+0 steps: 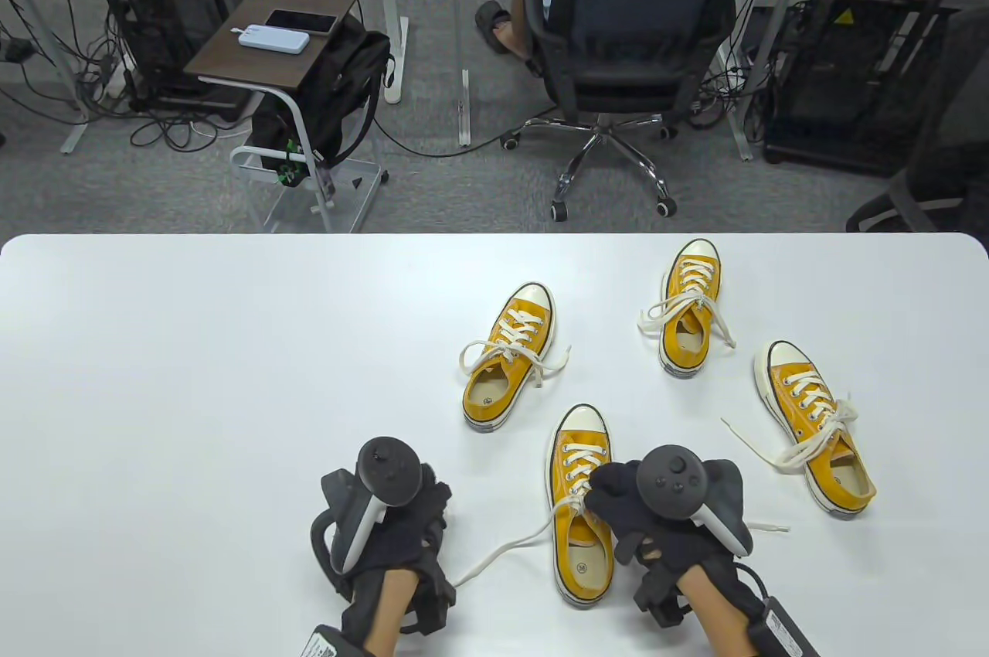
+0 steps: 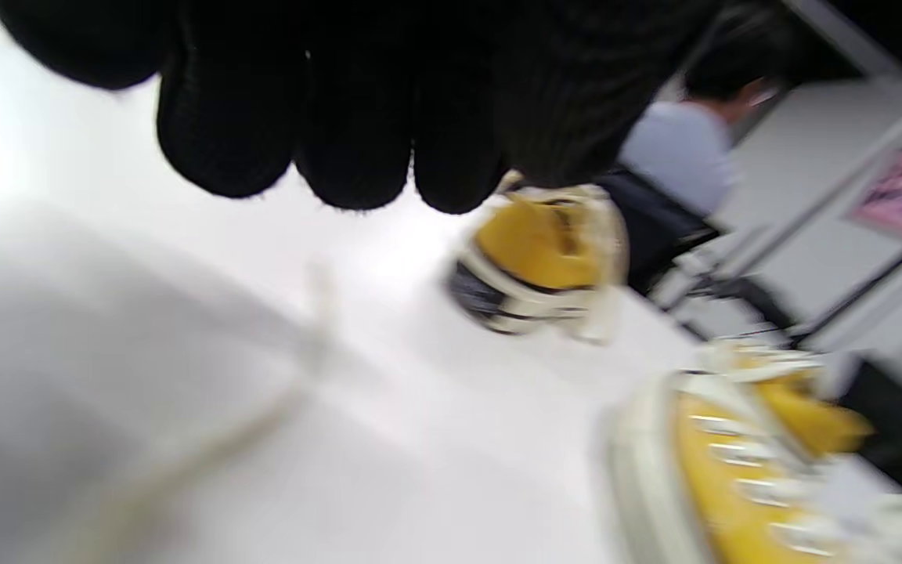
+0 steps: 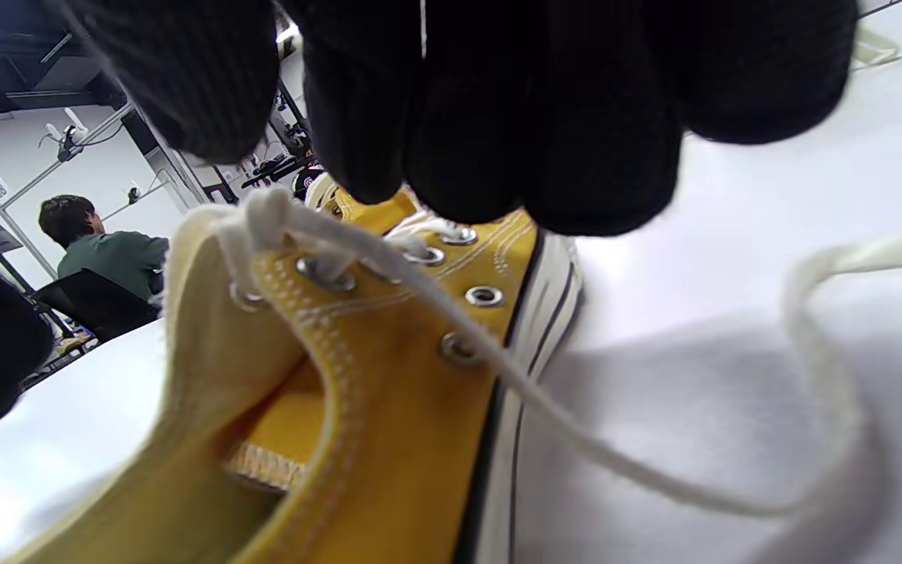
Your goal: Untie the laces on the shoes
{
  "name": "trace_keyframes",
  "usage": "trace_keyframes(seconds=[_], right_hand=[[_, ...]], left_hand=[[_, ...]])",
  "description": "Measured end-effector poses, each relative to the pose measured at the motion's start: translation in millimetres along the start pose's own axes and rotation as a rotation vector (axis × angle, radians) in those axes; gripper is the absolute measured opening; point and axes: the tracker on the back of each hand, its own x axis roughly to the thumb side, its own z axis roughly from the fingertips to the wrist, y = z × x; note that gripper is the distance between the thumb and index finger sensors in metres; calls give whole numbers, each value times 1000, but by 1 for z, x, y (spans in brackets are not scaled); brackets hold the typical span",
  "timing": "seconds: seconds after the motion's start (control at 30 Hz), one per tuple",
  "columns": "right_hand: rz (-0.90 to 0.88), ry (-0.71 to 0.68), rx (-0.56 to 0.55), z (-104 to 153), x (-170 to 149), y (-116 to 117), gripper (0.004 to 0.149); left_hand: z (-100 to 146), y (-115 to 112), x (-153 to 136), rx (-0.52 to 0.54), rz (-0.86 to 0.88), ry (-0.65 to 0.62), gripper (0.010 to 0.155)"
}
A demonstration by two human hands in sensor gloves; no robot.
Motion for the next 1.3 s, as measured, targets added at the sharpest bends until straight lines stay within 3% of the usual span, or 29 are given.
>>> trace_keyframes(seconds=[0.1, 0.2, 0.27, 0.33, 0.4, 0.47, 0.53, 0.7, 0.93, 1.3], right_hand=[[37, -10, 29, -1, 3, 5, 46], [4, -4, 6, -2, 2, 4, 39], [-15, -8, 16, -1, 0, 1, 37], [-55, -14, 40, -1, -3, 1, 37], [-67, -16, 58, 0, -5, 1, 37], [-62, -23, 54, 0, -5, 0, 37], [-63, -37, 49, 0, -6, 0, 36], [-103, -28, 67, 0, -10, 0, 35], [-122, -21, 58, -1, -13, 0, 33], [-131, 8, 83, -2, -23, 0, 34]], left_hand=[[-5, -24, 23, -45, 115, -101, 48], [-12, -44, 48, -119, 98, -160, 47], [-16, -49, 57, -106, 131, -189, 46], [-18, -58, 61, -122, 224, -155, 44], [-18, -68, 61, -226, 235, -108, 42], [-16, -75, 59, -249, 237, -130, 42], [-14, -74, 57, -219, 260, -136, 42], [-8, -76, 58, -257, 286, -142, 47], [-5, -82, 63, -88, 219, -177, 39], [-7, -88, 41, -148, 405, -106, 36]])
